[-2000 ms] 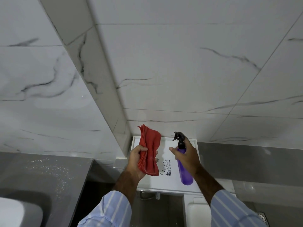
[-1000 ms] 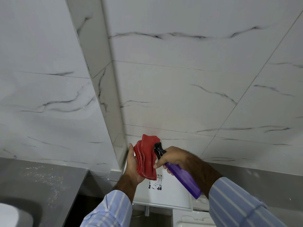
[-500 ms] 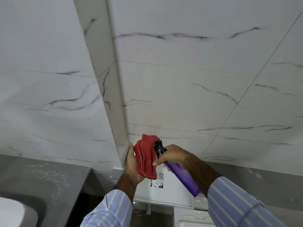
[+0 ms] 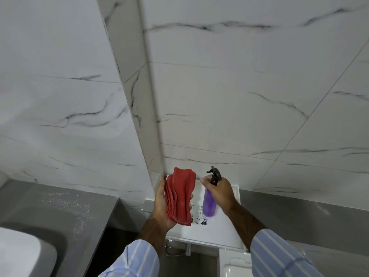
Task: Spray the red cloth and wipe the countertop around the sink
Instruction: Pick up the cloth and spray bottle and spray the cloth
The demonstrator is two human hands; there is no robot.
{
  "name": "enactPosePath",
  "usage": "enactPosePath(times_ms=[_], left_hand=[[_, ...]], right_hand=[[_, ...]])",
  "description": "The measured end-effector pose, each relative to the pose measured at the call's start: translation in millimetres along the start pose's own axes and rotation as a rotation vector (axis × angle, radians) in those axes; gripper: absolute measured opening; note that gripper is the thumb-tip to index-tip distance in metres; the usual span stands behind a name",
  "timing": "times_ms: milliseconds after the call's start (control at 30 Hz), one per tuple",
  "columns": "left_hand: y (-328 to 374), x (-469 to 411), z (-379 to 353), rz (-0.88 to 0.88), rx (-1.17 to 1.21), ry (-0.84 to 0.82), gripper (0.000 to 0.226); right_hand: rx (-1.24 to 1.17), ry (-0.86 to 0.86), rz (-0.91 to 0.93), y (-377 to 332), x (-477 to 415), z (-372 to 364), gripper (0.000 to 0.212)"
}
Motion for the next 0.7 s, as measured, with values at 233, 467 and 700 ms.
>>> enactPosePath(times_ms=[233, 467, 700], left_hand=[[-15, 2, 38, 0.035, -0.049, 0.099, 0.089], [-17, 10, 35, 0.019, -0.048, 0.1, 0.078], [-21, 45, 7, 0.057, -0.082, 0.036, 0.071]], right_hand=[[-0.118, 0.121, -0.021, 46, 9, -9, 0.006], [0.021, -0.082, -0.11, 59, 1, -12, 0.12], [0.117, 0.173, -0.064, 29, 75, 43, 0.074]])
Point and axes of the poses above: each hand's wrist, its own x-axis away from the middle knuckle, its own z-axis out of the back of the hand, y = z × x, the point moved 10 cm from there along -x, towards the middle knuckle, and after that the axes turned 14 degrees about z, right-handed, at the moved point
